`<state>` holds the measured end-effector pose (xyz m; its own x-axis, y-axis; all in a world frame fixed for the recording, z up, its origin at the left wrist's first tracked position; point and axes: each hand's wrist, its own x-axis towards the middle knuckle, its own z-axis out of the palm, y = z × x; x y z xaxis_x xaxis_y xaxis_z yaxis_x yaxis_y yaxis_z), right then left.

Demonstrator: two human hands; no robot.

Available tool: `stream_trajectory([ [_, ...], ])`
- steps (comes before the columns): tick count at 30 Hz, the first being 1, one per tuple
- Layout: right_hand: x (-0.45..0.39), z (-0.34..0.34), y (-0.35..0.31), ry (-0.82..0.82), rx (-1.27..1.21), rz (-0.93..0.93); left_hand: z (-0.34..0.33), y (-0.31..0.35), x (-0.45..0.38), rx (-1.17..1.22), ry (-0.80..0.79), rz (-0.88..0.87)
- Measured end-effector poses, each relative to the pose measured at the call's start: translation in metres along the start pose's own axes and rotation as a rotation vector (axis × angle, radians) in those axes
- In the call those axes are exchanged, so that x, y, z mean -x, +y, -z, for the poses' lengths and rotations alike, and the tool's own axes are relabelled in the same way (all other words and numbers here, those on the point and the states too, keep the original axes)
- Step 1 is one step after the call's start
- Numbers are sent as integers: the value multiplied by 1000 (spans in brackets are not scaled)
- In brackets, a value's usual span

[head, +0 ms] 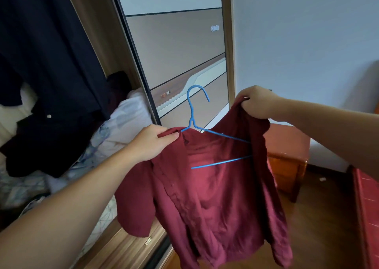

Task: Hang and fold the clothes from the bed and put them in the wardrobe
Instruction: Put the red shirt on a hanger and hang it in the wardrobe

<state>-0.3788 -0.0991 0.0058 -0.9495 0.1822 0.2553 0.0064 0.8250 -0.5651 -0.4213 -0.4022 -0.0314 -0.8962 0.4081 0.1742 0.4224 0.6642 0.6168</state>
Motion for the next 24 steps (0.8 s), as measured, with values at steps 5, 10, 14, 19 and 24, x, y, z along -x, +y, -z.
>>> stream_trajectory([
  [5,16,-11,-21,-119,-1,14,-23,12,-4,-1,90,-51],
  [10,36,-38,-44,2,-137,128,-44,23,-3,67,139,-67],
  [14,47,-43,-53,6,-225,184,-46,24,3,132,157,-98],
  [19,48,-8,-45,-345,-120,210,-24,15,8,243,149,-126],
  [24,34,9,-55,-199,269,371,-12,18,8,286,142,-167],
])
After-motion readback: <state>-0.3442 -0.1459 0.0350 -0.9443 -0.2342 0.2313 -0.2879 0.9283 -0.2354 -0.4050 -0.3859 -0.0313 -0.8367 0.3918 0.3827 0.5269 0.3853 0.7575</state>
